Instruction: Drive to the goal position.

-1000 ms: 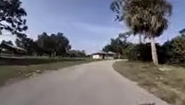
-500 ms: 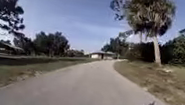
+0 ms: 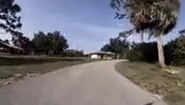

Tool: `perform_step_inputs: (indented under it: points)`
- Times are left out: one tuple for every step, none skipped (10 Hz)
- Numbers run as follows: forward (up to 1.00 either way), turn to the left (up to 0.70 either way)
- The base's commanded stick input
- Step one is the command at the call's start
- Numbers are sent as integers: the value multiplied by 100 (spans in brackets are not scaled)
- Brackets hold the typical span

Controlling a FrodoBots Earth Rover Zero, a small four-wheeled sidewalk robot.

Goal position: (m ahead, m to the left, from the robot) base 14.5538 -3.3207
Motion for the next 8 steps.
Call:
perform_step_inputs:
  points:
    - [100, 4]
    - [100, 4]
    - [100, 3]
    - [100, 3]
    - [100, 2]
    - [100, 2]
    - [100, 2]
    - [100, 1]
